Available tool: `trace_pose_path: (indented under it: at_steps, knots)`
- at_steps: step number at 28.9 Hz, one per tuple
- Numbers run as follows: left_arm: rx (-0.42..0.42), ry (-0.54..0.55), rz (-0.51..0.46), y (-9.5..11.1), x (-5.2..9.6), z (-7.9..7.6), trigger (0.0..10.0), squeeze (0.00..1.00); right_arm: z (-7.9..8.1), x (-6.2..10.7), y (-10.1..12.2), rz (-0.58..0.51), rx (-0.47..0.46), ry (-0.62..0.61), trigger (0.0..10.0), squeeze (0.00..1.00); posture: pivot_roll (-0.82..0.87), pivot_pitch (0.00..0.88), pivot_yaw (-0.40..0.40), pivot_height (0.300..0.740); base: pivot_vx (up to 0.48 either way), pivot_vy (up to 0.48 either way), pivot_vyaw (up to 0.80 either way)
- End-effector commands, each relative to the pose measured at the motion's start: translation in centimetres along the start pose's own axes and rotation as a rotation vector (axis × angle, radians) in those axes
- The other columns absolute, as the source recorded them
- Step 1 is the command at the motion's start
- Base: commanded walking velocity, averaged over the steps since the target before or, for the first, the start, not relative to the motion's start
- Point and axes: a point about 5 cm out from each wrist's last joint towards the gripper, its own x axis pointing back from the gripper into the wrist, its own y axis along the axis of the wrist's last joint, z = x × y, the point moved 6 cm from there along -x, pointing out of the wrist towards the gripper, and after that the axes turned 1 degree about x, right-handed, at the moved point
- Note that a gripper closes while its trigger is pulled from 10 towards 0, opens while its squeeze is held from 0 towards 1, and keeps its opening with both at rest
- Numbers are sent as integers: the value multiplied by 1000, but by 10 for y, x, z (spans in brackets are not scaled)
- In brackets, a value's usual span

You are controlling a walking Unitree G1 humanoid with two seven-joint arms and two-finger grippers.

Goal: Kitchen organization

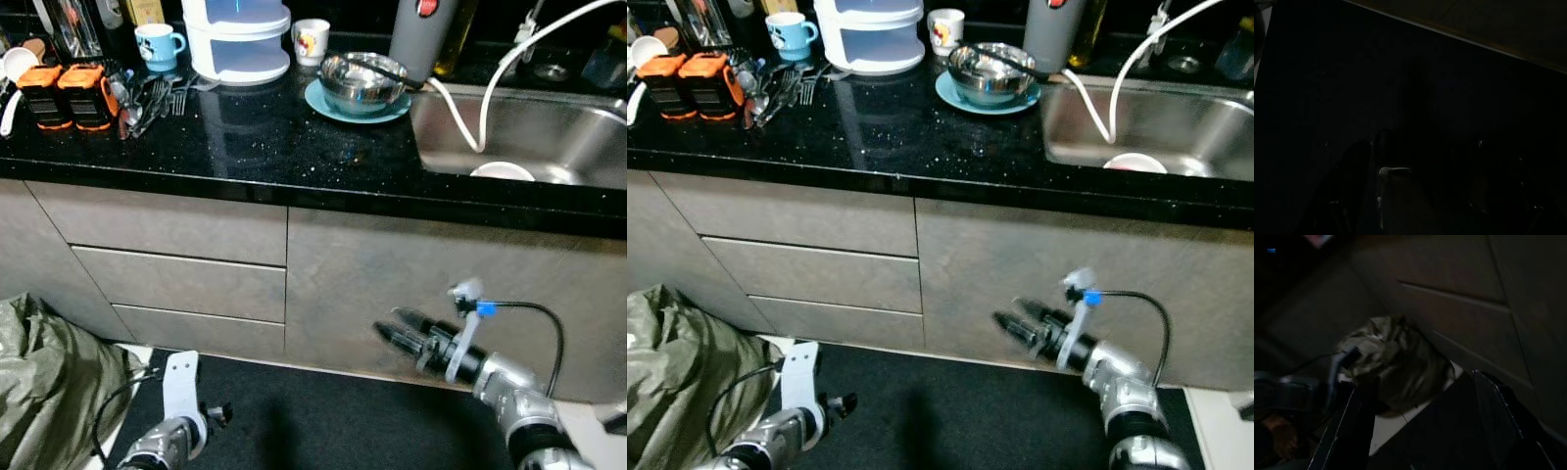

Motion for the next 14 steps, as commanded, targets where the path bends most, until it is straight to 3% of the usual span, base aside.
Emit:
trace_pose_path:
  at_steps: [1, 3, 4, 6, 7, 10, 13, 14]
  knots:
    - [-1, 5, 34, -9, 0, 0, 10000, 0, 9, -1, 10, -17, 23, 64, 10000, 0, -45, 81, 4, 740, 0, 0, 0]
    - [-8, 10, 37, -9, 1, 4, 10000, 0, 22, -5, 24, -50, 46, 128, 10000, 0, -37, 79, 9, 740, 0, 0, 0]
    - [-11, 14, 37, -9, 2, 7, 10000, 0, 28, -8, 34, -84, 54, 150, 10000, 314, -37, 79, 9, 740, 0, 0, 0]
    - [-13, 17, 37, -9, 3, 9, 10000, 0, 32, -10, 41, -106, 56, 167, 10000, 314, -37, 79, 9, 740, 0, 0, 0]
    - [-8, 20, 32, -8, 3, 11, 10000, 0, 38, -12, 48, -125, 56, 191, 10000, 1000, -37, 79, 9, 740, 0, 0, 0]
    - [-2, 28, 25, -6, 5, 18, 10000, 0, 65, -19, 67, -165, 85, 303, 10000, 1000, -28, 76, 3, 740, 0, 0, 0]
    - [-3, 28, 25, -6, 5, 19, 10000, 0, 77, -24, 81, -197, 113, 347, 10000, 1000, -29, 78, 4, 740, 0, 0, 0]
    - [-15, 27, 35, -9, 6, 18, 10000, 0, 90, -29, 98, -247, 144, 387, 10000, 1000, -30, 78, 4, 740, 0, 0, 0]
